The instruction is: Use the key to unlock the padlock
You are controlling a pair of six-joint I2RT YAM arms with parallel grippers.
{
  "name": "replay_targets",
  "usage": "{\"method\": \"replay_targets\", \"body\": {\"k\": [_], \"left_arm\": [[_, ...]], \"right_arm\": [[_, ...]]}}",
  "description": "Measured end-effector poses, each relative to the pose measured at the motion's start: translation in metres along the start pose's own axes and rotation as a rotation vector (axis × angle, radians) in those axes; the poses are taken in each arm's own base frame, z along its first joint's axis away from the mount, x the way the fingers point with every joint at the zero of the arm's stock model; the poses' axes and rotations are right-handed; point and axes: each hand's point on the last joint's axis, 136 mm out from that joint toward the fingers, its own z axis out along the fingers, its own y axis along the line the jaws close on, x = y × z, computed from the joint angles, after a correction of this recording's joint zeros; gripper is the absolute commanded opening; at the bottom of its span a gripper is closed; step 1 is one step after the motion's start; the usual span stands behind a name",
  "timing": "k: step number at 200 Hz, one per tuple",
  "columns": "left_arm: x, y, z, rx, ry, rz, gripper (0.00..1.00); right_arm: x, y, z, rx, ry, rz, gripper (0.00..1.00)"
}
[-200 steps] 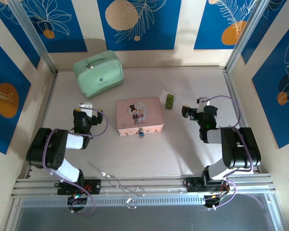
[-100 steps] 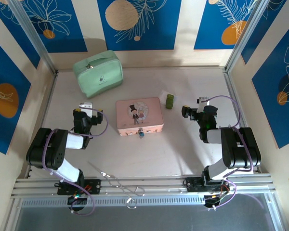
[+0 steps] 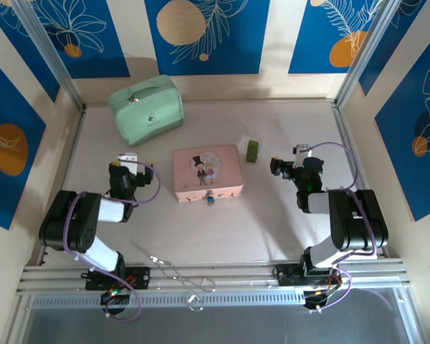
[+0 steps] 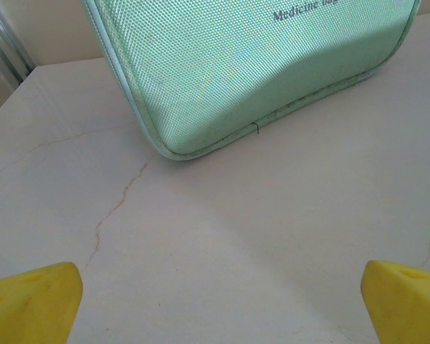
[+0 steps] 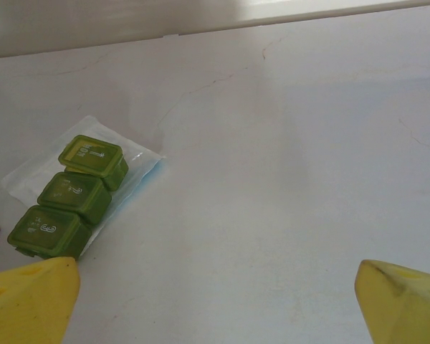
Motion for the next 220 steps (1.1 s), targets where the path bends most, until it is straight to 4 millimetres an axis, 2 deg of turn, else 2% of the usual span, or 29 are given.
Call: {"method": "replay_targets", "body": {"k": [15, 22, 29, 35, 43, 47, 55, 64, 71, 76, 81, 89, 101, 109, 115, 127, 139, 153, 166, 181, 191, 205, 220], "left_arm": [[0.001, 0.005, 0.001, -0.025, 0.05, 0.003, 0.99], [-0.005, 0.011, 0.002, -0.062, 0.093, 0.002, 0.99], [-0.02, 0.019, 0.004, -0.111, 0.112, -0.02, 1.0], [-0.039, 0.027, 0.006, -0.154, 0.123, -0.055, 0.94], [-0.079, 0.036, 0.005, -0.187, 0.106, -0.113, 0.85], [-0.1, 0.038, 0.002, -0.187, 0.086, -0.157, 0.83], [-0.149, 0.04, -0.007, -0.17, 0.029, -0.222, 0.83], [-0.199, 0.04, -0.027, -0.139, -0.049, -0.298, 0.84], [-0.229, 0.036, -0.048, -0.105, -0.1, -0.351, 0.83], [-0.244, 0.03, -0.063, -0.075, -0.129, -0.381, 0.84], [-0.257, 0.021, -0.079, -0.032, -0.151, -0.407, 0.84], [-0.264, 0.004, -0.1, 0.041, -0.158, -0.44, 0.84], [-0.253, -0.025, -0.121, 0.151, -0.118, -0.474, 0.84], [-0.233, -0.043, -0.131, 0.215, -0.065, -0.49, 0.84], [-0.212, -0.058, -0.138, 0.258, -0.006, -0.496, 0.84], [-0.164, -0.082, -0.147, 0.305, 0.125, -0.491, 0.84], [-0.113, -0.104, -0.155, 0.336, 0.266, -0.468, 0.83], [-0.064, -0.122, -0.169, 0.364, 0.401, -0.438, 0.83], [-0.038, -0.133, -0.183, 0.39, 0.475, -0.431, 0.82], [-0.027, -0.141, -0.189, 0.411, 0.511, -0.46, 0.82], [-0.024, -0.148, -0.191, 0.43, 0.527, -0.483, 0.81], [-0.019, -0.158, -0.19, 0.451, 0.549, -0.519, 0.78], [-0.012, -0.169, -0.189, 0.462, 0.572, -0.543, 0.78]], "right_arm": [[-0.002, -0.002, -0.004, 0.068, 0.049, -0.005, 0.99], [-0.013, 0.001, -0.009, 0.099, 0.074, 0.017, 0.99], [-0.039, 0.006, -0.018, 0.115, 0.072, 0.056, 0.99], [-0.07, 0.014, -0.028, 0.104, 0.047, 0.105, 0.99], [-0.118, 0.025, -0.048, 0.074, -0.032, 0.176, 0.99], [-0.147, 0.03, -0.062, 0.054, -0.093, 0.22, 0.99], [-0.187, 0.038, -0.092, 0.01, -0.198, 0.301, 0.99], [-0.212, 0.042, -0.124, -0.036, -0.282, 0.39, 0.99], [-0.216, 0.044, -0.143, -0.064, -0.31, 0.457, 0.98], [-0.213, 0.045, -0.15, -0.078, -0.303, 0.492, 0.96], [-0.206, 0.048, -0.15, -0.087, -0.271, 0.521, 0.96], [-0.188, 0.052, -0.142, -0.08, -0.192, 0.556, 0.94], [-0.141, 0.075, -0.117, -0.063, 0.018, 0.562, 0.94], [-0.104, 0.097, -0.106, -0.027, 0.172, 0.531, 0.96], [-0.071, 0.12, -0.102, -0.002, 0.296, 0.48, 0.98], [-0.013, 0.16, -0.115, 0.027, 0.482, 0.352, 0.98], [0.025, 0.189, -0.142, 0.015, 0.588, 0.221, 0.98], [0.044, 0.204, -0.169, 0.003, 0.621, 0.132, 0.98], [0.048, 0.212, -0.184, -0.008, 0.594, 0.084, 1.0], [0.053, 0.223, -0.194, -0.038, 0.564, 0.036, 0.96], [0.059, 0.229, -0.197, -0.052, 0.565, 0.02, 0.89], [0.068, 0.234, -0.19, -0.053, 0.588, 0.004, 0.73], [0.081, 0.238, -0.179, -0.042, 0.629, -0.011, 0.68]]}}
